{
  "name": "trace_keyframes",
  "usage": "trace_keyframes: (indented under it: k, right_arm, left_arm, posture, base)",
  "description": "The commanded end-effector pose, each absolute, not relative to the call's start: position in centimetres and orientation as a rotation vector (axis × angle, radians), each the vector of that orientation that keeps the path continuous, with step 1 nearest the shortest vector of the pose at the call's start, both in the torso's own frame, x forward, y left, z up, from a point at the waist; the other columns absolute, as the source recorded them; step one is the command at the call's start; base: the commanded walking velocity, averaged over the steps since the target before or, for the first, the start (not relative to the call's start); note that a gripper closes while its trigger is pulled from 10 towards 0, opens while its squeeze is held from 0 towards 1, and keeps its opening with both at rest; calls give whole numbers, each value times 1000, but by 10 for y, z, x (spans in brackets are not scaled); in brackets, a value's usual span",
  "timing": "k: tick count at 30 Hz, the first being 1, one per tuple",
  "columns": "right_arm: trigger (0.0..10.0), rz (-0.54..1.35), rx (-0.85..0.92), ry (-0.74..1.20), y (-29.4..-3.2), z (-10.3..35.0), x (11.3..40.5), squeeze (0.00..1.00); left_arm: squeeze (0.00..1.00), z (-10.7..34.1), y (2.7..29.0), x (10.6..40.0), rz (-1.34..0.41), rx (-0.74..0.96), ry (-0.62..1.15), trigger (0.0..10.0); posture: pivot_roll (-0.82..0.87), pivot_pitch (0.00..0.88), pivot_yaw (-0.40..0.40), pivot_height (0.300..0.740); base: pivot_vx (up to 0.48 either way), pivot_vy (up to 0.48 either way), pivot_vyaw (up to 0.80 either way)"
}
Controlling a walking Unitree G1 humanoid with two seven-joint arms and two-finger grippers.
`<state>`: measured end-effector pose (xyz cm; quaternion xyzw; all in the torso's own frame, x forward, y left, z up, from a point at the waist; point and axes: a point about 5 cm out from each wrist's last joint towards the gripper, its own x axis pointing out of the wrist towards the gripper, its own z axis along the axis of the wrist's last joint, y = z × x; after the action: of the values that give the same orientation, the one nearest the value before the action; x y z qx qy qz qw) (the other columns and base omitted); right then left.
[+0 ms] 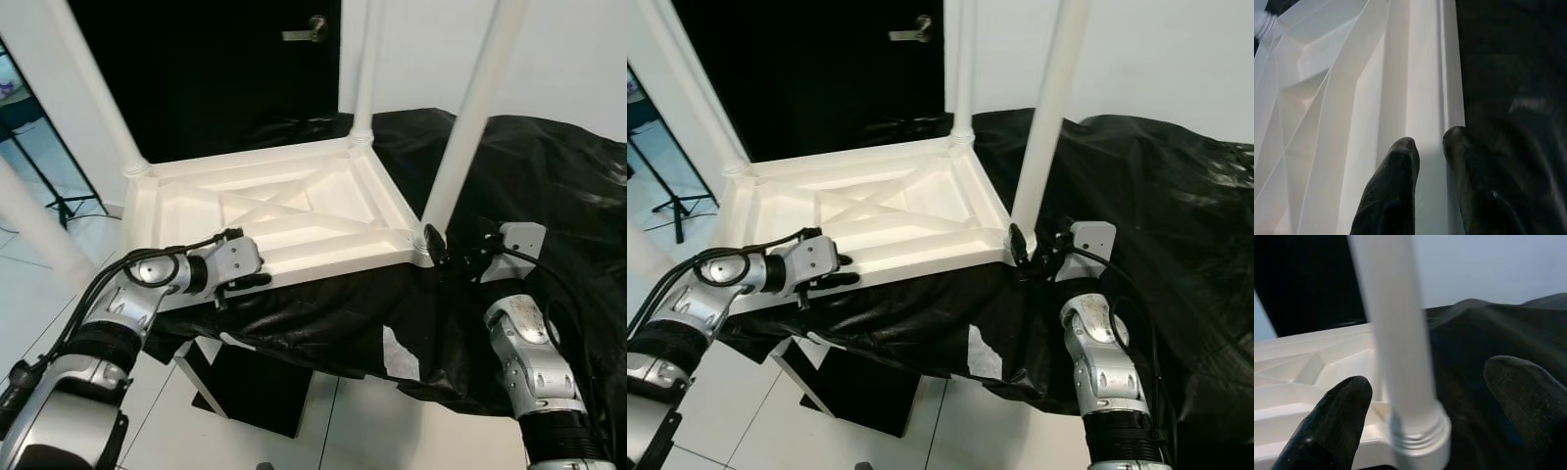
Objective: Building children table
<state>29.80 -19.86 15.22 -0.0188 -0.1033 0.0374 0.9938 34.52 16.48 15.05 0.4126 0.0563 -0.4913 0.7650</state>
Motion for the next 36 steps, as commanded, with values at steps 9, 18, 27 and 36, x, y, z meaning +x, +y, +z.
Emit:
trace_keyframes:
  k: [9, 18, 27, 36]
  right_arm:
    - [10000, 136, -35, -200, -186, 149, 295, 0]
    - [10000, 329, -67, -161, -161, 141, 290, 0]
    - [10000, 547, -83, -103, -139, 133, 299, 0]
    - [10000, 573, -116, -83, -145, 145, 337, 0]
  left_arm:
    - [0, 151, 145, 344, -1128, 877, 59, 10000]
    - [0, 163, 160, 330, -1111, 654, 37, 10000]
    - [0, 184, 157, 312, -1033, 304, -81, 10000]
    - [0, 187, 169, 306, -879, 144, -115, 10000]
  posture:
    - [-53, 0, 46, 740]
    - [-8, 0, 1, 740]
    - [20, 0, -42, 740]
    - [24, 0, -52, 740]
  base:
    - [0, 0, 0]
    - [0, 0, 0]
    - [0, 0, 0]
    - [0, 0, 0]
